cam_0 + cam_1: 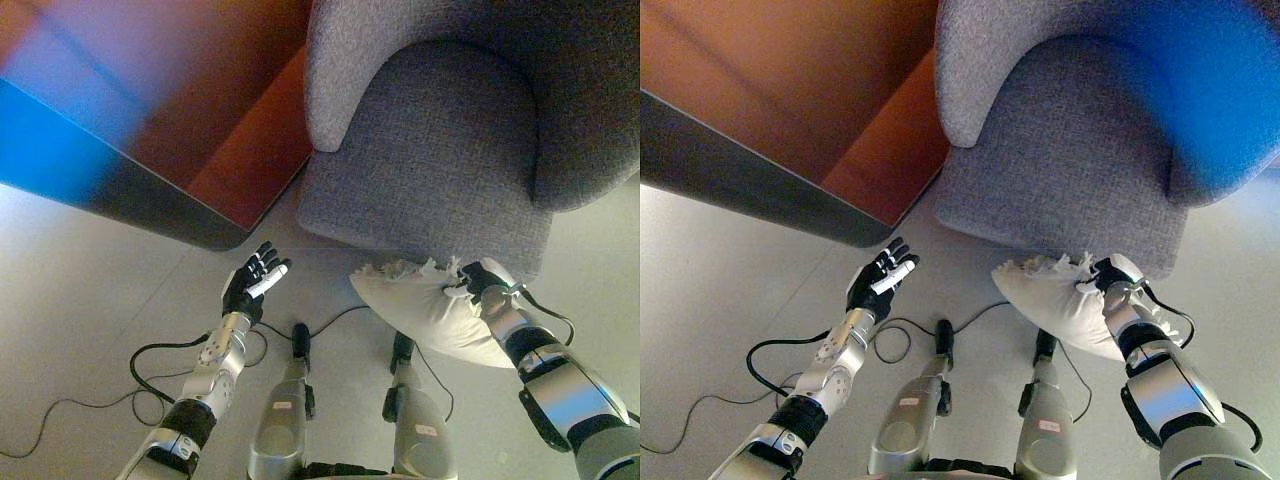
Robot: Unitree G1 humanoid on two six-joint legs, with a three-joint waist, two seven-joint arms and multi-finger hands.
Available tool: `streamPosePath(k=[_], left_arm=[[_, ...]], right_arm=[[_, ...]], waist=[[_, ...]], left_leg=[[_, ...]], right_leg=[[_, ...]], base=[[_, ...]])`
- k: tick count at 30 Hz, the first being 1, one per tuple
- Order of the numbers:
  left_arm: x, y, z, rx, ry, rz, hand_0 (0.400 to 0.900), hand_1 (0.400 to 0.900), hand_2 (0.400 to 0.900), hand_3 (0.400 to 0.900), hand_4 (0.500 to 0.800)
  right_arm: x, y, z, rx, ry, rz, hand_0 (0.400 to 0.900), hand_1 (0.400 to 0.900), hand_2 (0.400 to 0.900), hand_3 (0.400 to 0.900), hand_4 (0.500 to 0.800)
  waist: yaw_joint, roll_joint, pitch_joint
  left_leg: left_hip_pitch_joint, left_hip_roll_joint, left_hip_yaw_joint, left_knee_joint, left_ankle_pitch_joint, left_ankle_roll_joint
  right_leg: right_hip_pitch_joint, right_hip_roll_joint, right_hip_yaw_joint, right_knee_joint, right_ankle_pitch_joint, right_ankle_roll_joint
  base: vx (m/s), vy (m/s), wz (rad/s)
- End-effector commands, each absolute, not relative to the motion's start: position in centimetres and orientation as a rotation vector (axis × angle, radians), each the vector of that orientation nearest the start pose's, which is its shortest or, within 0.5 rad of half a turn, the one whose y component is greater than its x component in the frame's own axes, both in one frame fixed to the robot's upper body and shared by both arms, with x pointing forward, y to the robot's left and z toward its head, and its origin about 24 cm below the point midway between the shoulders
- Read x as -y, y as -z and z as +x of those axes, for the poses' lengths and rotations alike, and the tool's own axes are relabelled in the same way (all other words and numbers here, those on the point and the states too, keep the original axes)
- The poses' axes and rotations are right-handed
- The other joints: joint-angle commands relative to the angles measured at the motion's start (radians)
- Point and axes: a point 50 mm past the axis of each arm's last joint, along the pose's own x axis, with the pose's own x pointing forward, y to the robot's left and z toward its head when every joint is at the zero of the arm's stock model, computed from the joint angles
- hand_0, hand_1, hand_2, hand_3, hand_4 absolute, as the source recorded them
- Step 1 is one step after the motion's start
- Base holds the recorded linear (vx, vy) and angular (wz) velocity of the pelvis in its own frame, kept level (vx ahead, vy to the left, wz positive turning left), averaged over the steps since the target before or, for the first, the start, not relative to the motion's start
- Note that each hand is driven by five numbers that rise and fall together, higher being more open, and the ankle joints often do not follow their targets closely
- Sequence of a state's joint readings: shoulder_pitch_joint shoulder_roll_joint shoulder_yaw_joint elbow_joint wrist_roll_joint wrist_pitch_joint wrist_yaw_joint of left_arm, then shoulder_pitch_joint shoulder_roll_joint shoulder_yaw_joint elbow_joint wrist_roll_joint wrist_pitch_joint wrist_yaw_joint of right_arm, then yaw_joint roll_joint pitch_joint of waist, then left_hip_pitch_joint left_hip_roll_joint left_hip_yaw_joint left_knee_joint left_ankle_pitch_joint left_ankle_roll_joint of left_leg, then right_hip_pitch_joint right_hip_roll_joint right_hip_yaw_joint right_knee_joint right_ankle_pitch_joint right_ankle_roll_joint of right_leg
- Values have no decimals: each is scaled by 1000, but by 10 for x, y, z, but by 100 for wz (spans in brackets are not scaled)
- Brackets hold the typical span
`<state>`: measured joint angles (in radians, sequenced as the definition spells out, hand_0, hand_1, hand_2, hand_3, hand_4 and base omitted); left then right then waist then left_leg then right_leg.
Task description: Pick up the pillow and put it on the sofa.
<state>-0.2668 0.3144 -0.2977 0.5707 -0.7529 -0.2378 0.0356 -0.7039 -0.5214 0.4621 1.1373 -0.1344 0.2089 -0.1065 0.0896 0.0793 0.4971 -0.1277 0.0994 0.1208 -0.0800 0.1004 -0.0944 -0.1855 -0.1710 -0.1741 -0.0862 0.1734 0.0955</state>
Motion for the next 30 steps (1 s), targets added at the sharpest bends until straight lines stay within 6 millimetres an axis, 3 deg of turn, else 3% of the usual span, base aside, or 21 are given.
streamPosePath(k=[1, 13, 30], left_arm=[[-168, -42, 304, 55, 92, -309, 900, 900, 900, 900, 800], [-177, -21, 293, -29, 50, -312, 900, 900, 900, 900, 800], [-203, 35, 245, -275, -70, -267, 900, 900, 900, 900, 800]], right_arm=[[301, -65, 354, -533, 228, -1090, 400, 400, 400, 400, 500], [300, -53, 344, -503, 213, -1056, 400, 400, 400, 400, 500], [297, -28, 308, -566, 53, -1128, 400, 400, 400, 400, 500]], waist=[[21, -27, 8], [15, -52, -64], [6, -127, -302]], left_leg=[[-16, -12, -61, 12, -15, -8], [44, -9, -64, 7, -27, -11], [207, 27, -54, -3, -49, -21]], right_leg=[[-22, -104, 0, 54, 20, 109], [46, -99, -8, 42, 10, 109], [239, -80, -19, 7, -25, 104]], base=[[0, 0, 0], [28, 2, 0], [146, -18, -2]])
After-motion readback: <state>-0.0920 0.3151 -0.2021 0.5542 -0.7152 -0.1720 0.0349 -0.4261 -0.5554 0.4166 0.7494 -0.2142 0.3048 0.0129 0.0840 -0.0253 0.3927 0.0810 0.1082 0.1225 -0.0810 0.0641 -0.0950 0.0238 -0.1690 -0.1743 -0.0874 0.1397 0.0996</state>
